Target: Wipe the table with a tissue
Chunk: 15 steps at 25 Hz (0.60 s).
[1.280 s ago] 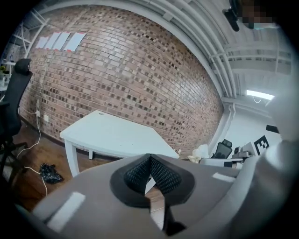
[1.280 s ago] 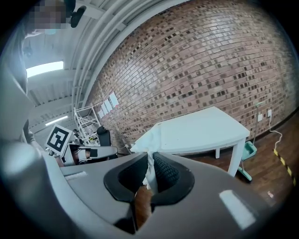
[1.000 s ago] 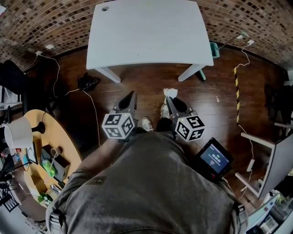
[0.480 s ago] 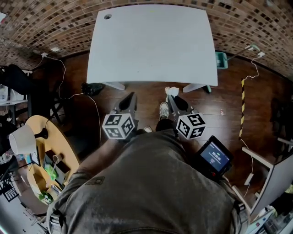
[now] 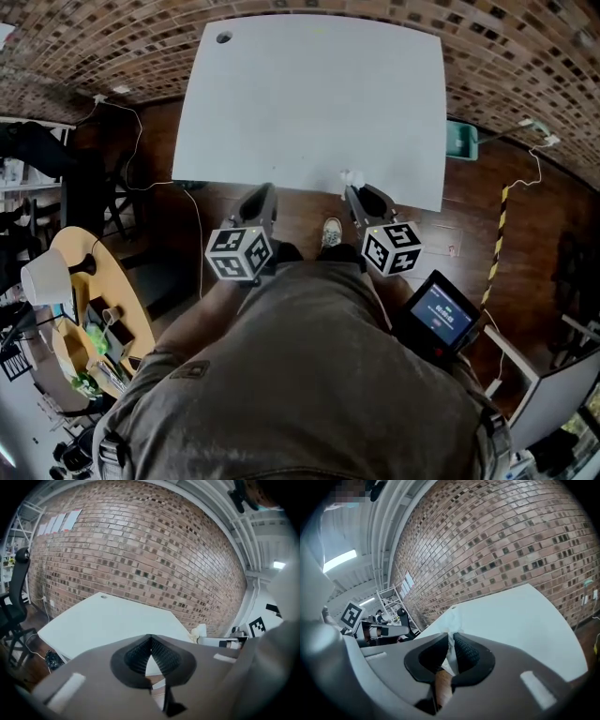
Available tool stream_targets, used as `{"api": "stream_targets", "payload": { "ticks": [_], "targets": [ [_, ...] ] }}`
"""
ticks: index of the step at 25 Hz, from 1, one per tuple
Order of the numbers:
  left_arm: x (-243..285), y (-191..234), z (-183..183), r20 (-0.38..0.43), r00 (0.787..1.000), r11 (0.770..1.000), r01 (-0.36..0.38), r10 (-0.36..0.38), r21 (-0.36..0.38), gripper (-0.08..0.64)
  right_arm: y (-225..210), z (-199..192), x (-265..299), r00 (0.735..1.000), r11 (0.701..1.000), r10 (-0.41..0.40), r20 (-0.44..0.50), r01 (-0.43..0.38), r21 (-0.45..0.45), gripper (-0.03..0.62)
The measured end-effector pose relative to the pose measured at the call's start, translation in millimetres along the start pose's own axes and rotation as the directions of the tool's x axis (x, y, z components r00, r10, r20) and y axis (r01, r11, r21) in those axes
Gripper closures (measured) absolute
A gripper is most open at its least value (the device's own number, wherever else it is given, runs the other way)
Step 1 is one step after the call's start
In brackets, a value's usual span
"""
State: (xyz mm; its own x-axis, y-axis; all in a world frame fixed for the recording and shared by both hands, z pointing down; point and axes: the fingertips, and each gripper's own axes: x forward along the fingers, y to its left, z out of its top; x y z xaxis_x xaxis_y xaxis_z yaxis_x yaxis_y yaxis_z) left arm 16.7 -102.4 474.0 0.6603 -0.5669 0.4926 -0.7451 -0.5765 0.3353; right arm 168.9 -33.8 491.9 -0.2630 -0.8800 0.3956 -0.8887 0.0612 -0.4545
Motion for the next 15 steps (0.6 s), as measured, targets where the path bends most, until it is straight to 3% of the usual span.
{"api": "stream_targets", "payload": {
  "ticks": [15],
  "targets": [
    [32.9,49.1,2.4,-0.033,0.998,0.996,-0.049,0.047,-0.070,0.558,-18.2,-1.8,67.0,0.992,0.999,-0.011,-0.127,0.005,-0.042,0.548]
  ]
}}
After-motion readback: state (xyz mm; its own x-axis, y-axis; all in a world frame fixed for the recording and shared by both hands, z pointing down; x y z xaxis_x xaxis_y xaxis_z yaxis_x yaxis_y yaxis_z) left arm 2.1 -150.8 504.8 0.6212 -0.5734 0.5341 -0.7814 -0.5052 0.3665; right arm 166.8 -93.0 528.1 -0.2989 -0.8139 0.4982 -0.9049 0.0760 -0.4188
